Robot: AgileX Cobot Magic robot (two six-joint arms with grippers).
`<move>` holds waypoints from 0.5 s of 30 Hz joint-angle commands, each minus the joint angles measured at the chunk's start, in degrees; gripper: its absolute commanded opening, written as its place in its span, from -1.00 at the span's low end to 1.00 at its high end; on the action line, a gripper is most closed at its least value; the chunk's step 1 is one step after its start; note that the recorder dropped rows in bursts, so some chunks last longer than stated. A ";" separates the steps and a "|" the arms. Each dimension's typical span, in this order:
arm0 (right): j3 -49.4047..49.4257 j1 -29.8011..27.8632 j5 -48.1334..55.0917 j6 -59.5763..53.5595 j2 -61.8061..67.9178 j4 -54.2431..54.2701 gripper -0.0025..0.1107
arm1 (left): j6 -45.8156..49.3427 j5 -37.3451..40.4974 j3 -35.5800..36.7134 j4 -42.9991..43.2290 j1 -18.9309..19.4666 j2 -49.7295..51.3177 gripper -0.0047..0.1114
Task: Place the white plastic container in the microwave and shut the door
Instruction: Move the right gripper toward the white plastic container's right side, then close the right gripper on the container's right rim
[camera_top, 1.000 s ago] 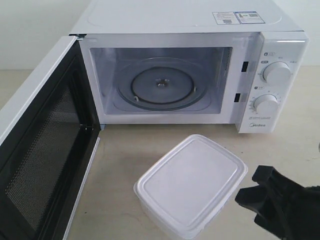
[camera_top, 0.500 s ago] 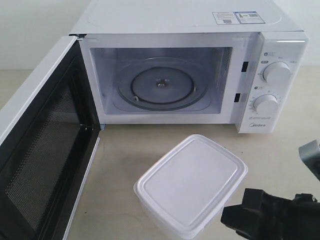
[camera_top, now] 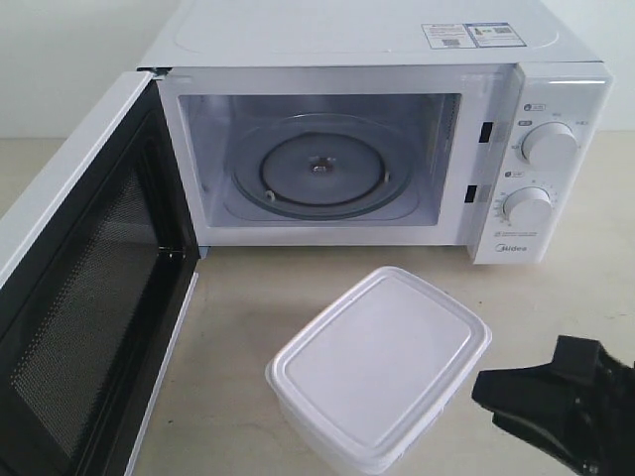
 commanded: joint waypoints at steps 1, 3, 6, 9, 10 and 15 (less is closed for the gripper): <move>3.42 -7.65 7.32 -6.74 4.20 -0.42 -0.38 | 0.00 -0.20 0.21 -0.38 -0.14 -0.20 -0.84; 3.32 -7.53 6.76 -11.29 9.66 -0.42 -0.38 | 0.00 -0.20 0.21 -0.38 -0.14 -0.20 -0.84; 1.17 -7.53 8.50 -15.12 17.05 -0.42 -0.31 | 0.00 -0.20 0.21 -0.38 -0.14 -0.20 -0.84; -1.27 -7.53 9.55 -15.12 22.16 -0.42 0.14 | 0.00 -0.20 0.21 -0.38 -0.14 -0.20 -0.84; -1.86 -7.53 9.43 -14.98 22.67 -0.42 0.18 | 0.00 -0.20 0.21 -0.38 -0.14 -0.20 -0.84; -3.87 -7.53 6.69 -9.22 23.20 -0.42 -0.09 | 0.00 -0.20 0.21 -0.38 -0.14 -0.20 -0.84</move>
